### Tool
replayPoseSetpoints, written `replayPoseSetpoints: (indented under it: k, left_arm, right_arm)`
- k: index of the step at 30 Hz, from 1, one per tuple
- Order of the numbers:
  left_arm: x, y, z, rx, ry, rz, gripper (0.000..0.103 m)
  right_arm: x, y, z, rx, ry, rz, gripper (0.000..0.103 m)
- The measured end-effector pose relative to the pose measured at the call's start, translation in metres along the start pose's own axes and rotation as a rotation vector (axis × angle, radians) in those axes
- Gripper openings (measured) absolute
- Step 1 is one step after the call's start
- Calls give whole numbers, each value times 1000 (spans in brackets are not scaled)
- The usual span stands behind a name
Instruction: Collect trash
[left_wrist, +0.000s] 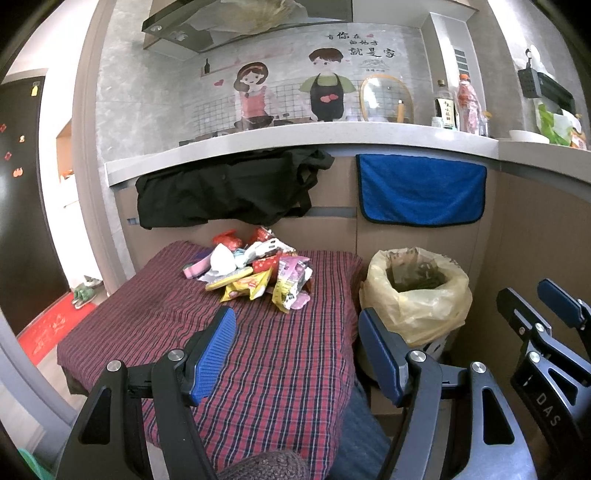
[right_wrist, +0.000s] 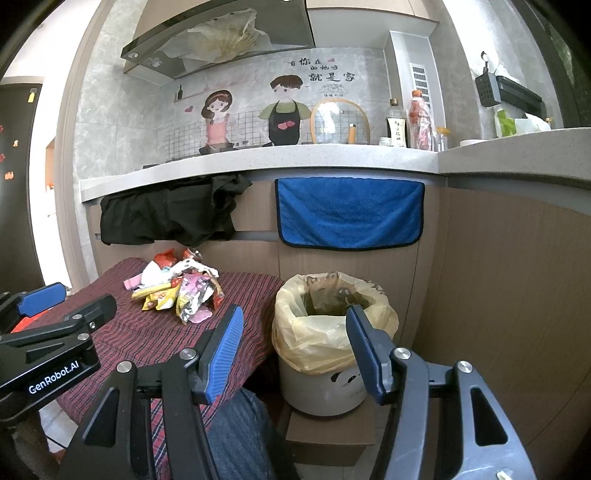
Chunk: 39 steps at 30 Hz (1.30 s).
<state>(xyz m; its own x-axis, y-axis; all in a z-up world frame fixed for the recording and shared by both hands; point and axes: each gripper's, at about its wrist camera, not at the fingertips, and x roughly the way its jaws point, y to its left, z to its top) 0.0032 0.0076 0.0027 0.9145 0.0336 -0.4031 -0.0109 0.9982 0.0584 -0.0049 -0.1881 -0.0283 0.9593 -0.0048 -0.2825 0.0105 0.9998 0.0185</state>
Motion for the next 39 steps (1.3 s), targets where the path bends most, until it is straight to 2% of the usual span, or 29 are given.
replayPoseSetpoints:
  k: [39]
  left_arm:
    - [0, 5, 1, -17, 11, 7, 69]
  right_arm:
    - [1, -2, 2, -3, -2, -4, 55]
